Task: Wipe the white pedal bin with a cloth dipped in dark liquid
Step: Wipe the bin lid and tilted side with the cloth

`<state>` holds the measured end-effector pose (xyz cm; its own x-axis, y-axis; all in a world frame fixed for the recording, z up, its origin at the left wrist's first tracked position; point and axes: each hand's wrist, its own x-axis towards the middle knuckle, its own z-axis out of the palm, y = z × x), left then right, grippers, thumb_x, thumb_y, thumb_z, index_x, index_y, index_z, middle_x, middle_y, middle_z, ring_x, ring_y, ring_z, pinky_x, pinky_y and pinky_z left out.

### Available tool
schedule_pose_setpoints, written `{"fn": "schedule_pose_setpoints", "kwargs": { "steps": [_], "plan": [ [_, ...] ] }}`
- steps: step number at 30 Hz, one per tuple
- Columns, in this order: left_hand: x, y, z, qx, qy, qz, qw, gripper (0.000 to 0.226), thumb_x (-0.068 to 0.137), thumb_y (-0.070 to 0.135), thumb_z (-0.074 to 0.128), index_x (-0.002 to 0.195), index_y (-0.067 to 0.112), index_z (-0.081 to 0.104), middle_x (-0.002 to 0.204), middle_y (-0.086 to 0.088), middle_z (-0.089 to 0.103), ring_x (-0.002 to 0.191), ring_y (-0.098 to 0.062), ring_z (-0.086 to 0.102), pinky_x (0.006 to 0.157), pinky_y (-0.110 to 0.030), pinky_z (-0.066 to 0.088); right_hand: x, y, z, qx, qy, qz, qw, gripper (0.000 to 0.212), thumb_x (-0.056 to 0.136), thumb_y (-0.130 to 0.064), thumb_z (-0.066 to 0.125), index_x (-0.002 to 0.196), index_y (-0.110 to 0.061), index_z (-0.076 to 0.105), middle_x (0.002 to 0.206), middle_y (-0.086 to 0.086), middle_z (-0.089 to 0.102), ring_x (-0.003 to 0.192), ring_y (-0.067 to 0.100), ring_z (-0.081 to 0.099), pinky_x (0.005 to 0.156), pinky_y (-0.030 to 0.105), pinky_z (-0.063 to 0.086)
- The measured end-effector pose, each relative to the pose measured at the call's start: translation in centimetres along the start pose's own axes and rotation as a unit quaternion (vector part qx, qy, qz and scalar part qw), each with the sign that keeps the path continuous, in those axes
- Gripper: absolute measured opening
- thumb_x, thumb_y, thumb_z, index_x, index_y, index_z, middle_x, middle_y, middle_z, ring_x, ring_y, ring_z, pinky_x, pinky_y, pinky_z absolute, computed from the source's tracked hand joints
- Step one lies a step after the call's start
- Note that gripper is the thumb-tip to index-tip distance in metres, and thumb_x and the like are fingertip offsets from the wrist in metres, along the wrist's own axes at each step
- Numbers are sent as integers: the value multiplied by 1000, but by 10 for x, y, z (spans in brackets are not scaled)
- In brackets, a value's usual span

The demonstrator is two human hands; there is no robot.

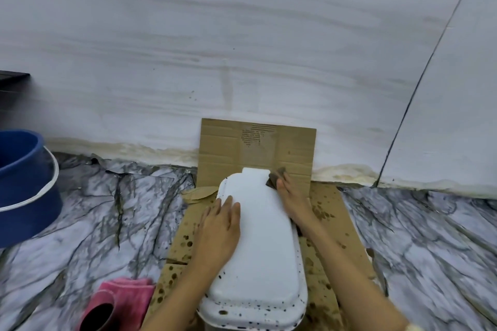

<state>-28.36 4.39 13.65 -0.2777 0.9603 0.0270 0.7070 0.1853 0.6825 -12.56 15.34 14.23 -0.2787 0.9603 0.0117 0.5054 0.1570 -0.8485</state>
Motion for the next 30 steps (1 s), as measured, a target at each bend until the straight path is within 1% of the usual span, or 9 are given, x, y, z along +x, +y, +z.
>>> {"fn": "schedule_pose_setpoints", "kwargs": {
  "steps": [5,10,13,15,17,19,23,26,30],
  "plan": [
    [1,-1,-1,-32,16,6,999,52,101,44,25,145,21,37,152,5,34,143,-12,24,118,-36,20,-120,22,21,75,32,-41,996,36,96,-49,33,129,-62,30,147,-39,11,138,-11,9,111,20,8],
    [-1,2,-2,-26,11,12,1000,52,101,44,25,145,20,38,152,4,34,144,-12,23,117,-33,19,-108,20,8,-55,44,-97,993,29,91,-55,30,117,-66,39,141,-42,22,124,0,25,104,17,15],
    [-2,4,-2,-19,13,11,1000,52,101,44,26,145,20,39,152,3,35,144,-13,24,117,-33,20,-36,13,5,-94,49,-77,991,33,98,-50,31,129,-54,41,149,-26,28,126,16,26,107,30,20],
    [-1,3,-2,-21,15,12,1000,51,101,44,26,145,19,39,152,3,36,144,-13,24,117,-34,21,7,11,3,-4,28,-19,999,45,100,-49,28,140,-35,40,153,-11,30,136,21,24,114,42,18],
    [0,2,-2,-26,21,18,999,51,101,42,27,144,17,41,151,3,38,143,-13,25,117,-33,21,30,14,0,144,3,69,987,55,99,-53,25,141,-22,42,148,2,40,133,20,38,110,36,29],
    [0,2,-2,-33,28,23,999,50,101,41,28,142,16,43,150,2,39,143,-14,27,117,-32,21,26,16,-1,188,2,115,975,59,98,-56,26,139,-18,45,140,6,48,126,20,46,99,28,34],
    [1,1,-2,-40,28,20,999,51,101,42,28,143,17,42,150,1,39,142,-15,28,117,-35,23,-32,23,6,115,110,10,987,40,102,-37,33,128,-18,56,121,-4,61,115,13,54,83,22,39],
    [0,1,-1,-46,29,21,998,52,101,43,27,143,17,43,150,1,39,142,-15,28,117,-36,22,-87,36,13,92,133,-39,986,33,101,-29,36,118,-17,61,114,-4,61,110,10,55,93,28,44],
    [-2,2,-1,-41,32,24,998,52,101,44,27,143,17,42,150,2,39,143,-15,27,117,-33,21,-104,41,13,45,148,-61,986,26,101,-26,39,113,-21,62,113,-9,57,108,4,51,91,19,39]
  ]
}}
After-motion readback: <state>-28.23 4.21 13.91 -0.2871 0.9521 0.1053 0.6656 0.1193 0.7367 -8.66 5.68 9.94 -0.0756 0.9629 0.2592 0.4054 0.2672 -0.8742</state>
